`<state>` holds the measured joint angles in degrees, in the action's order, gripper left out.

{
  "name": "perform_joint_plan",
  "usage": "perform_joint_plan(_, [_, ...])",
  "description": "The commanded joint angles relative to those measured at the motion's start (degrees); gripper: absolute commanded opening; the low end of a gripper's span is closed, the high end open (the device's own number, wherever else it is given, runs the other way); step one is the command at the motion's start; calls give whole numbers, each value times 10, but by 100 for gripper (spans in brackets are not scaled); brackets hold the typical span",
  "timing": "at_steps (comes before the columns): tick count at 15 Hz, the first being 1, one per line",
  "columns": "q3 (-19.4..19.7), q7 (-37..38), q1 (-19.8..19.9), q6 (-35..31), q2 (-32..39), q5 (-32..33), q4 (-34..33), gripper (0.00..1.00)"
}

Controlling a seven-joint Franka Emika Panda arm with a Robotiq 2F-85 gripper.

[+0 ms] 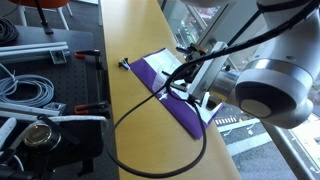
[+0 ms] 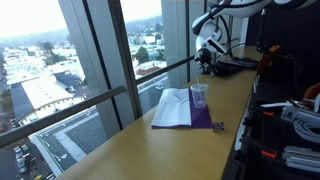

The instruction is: Put the straw inside the plastic cup

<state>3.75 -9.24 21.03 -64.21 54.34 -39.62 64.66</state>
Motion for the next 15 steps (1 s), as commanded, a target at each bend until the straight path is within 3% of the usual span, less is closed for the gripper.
perform_joint_plan(1, [28, -48, -43, -24, -138, 84, 115, 100])
perform_joint_plan(6, [22, -99, -78, -61, -301, 232, 237, 100])
perform_joint_plan(9, [18, -136, -92, -130, -369, 307, 311, 100])
perform_joint_plan(15, [24, -206, -92, -387, -435, 396, 464, 100])
